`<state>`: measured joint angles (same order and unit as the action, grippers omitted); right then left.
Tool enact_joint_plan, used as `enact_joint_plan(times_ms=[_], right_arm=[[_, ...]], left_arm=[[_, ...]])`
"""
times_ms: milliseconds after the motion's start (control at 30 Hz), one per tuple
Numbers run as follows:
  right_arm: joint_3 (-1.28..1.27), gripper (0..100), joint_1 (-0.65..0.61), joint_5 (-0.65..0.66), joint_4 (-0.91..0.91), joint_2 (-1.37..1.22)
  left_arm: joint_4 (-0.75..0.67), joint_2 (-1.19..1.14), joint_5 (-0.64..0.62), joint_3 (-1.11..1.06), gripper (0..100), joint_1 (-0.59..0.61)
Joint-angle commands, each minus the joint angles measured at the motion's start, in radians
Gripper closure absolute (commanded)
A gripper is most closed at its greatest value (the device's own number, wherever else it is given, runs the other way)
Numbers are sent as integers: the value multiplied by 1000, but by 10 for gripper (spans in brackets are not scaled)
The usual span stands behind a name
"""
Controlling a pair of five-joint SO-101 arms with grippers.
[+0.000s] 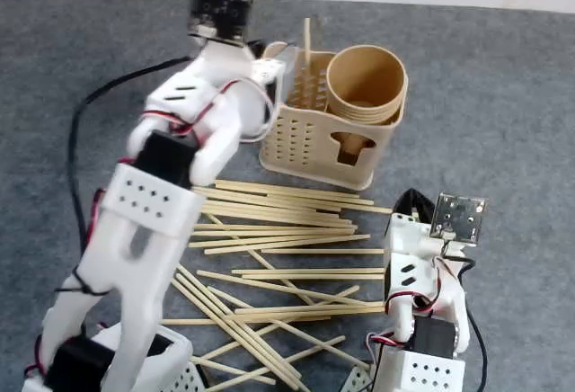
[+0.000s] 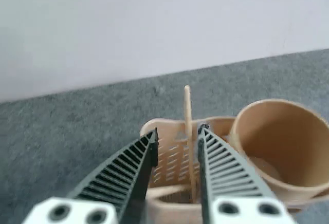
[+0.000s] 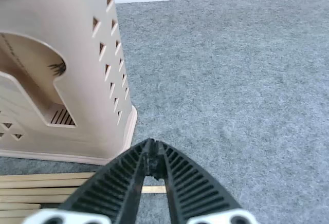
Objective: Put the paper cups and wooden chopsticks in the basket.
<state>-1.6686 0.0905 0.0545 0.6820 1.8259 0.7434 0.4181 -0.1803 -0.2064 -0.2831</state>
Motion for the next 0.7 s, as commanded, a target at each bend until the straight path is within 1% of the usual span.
enact_joint_plan(times_ms=[0,67,133,267,533,667], right_arm=[[-18,989,4,11,-21,15],[-18,989,4,11,-21,15],[-18,989,4,11,-21,15],[-18,989,4,11,-21,15],[-18,989,4,11,-21,15],[-18,989,4,11,-15,15]], left_arm=[[135,68,-17,28,861,117],[190,68,-18,27,872,166],[227,68,-17,19,915,214],[236,76,-12,-47,998,294],[233,76,-15,-234,994,449],[233,76,-17,-312,994,492]])
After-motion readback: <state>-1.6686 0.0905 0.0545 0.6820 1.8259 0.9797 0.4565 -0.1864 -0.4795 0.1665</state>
